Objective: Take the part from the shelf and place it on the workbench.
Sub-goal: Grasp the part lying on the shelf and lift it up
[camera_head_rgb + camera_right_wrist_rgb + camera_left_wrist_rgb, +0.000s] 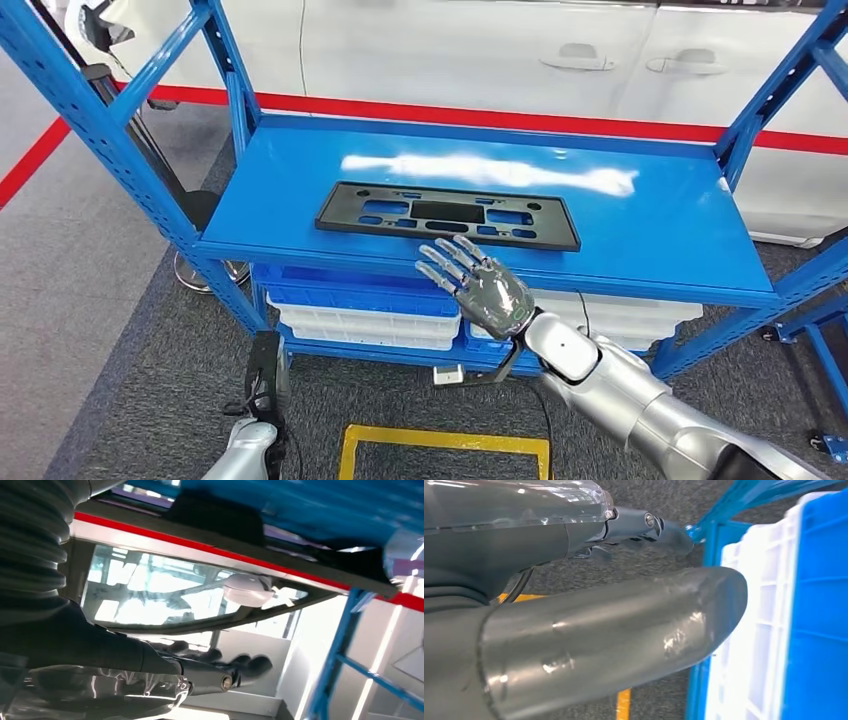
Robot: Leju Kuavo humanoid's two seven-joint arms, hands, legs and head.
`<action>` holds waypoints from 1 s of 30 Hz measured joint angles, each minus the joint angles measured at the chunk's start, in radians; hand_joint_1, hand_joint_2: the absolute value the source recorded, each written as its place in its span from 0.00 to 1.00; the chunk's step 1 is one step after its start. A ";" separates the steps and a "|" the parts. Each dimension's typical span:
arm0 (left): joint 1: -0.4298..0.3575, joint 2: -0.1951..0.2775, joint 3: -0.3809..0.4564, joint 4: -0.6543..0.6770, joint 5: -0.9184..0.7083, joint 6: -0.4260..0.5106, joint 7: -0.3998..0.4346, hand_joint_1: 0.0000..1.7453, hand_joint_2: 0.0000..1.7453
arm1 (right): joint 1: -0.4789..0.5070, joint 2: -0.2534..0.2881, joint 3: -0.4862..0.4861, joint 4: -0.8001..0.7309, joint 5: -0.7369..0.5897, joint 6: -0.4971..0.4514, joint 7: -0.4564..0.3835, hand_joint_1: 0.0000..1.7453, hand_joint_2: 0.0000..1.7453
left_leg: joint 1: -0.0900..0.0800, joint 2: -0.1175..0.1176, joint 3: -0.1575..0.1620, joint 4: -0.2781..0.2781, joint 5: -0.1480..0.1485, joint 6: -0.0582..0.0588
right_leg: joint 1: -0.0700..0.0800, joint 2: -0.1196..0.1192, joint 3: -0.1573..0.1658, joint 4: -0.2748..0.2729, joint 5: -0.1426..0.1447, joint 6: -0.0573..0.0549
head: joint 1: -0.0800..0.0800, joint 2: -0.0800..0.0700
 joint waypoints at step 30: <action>-0.012 0.014 -0.023 0.016 -0.008 -0.020 0.025 0.00 0.00 | -0.014 0.013 -0.010 0.078 -0.060 -0.001 0.004 0.00 1.00 | 0.011 -0.006 0.020 -0.080 0.038 0.002 | -0.007 0.014 -0.017 0.018 -0.006 0.015 | 0.000 0.000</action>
